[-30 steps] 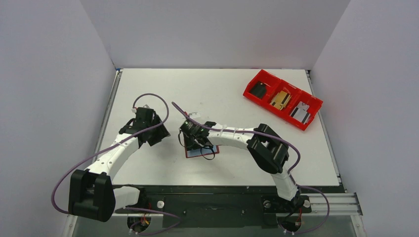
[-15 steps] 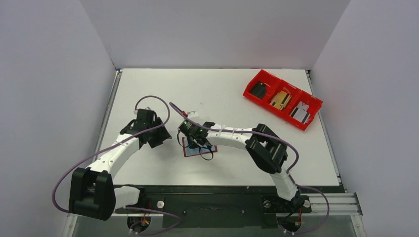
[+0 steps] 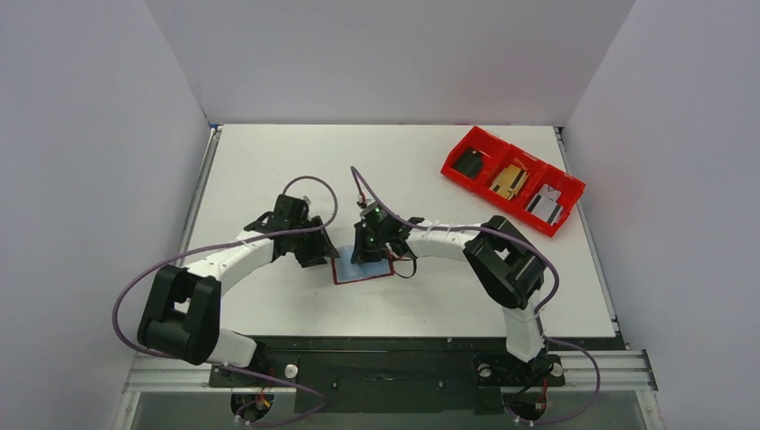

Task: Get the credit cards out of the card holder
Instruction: Remove the credit card from the card holder.

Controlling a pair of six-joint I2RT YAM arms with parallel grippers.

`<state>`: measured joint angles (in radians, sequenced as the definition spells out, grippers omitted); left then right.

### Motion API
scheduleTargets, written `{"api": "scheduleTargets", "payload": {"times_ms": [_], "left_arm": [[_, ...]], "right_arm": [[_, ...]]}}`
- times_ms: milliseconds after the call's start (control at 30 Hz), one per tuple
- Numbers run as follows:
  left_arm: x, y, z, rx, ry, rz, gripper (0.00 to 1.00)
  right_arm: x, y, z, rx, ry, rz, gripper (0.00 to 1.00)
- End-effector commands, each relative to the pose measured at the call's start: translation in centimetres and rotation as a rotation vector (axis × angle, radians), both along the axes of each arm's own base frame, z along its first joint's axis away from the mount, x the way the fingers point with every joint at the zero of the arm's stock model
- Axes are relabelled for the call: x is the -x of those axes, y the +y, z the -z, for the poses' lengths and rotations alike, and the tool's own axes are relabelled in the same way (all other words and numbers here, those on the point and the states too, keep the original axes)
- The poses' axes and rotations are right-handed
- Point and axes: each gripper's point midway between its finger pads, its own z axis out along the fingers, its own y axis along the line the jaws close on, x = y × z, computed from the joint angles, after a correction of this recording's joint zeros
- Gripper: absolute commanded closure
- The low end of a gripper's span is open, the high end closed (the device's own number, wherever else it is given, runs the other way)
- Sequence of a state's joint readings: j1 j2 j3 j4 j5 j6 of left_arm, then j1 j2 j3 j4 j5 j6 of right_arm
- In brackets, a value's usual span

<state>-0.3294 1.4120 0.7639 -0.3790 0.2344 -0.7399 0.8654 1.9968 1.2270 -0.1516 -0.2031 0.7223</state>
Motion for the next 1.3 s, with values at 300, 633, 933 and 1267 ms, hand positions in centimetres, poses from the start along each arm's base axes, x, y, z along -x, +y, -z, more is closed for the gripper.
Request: {"api": "scheduleTargets", "payload": {"times_ms": [300,633,933,1267], "left_arm": [[-2.9,-5.0,-0.1,0.063,-0.05,0.13,0.65],[-2.5,-5.4,1.5,0.063,-0.008,0.132,0.77],[-2.4,-4.9,1.8,0.046,0.015,0.077,1.0],[-2.3,-5.2,-0.2,0.065,-0.033,0.086,1.0]], "right_arm": [[4.3,-4.9,8.9,0.074,0.25,0.019,0.97],[3.9,-5.0,8.3,0.053,0.246,0.038,0.95],[1.0,-2.9,2.5,-0.033,0.18,0.047,0.72],[-1.6,-3.2,-4.3,-0.069,0.077,0.105,0.65]]}}
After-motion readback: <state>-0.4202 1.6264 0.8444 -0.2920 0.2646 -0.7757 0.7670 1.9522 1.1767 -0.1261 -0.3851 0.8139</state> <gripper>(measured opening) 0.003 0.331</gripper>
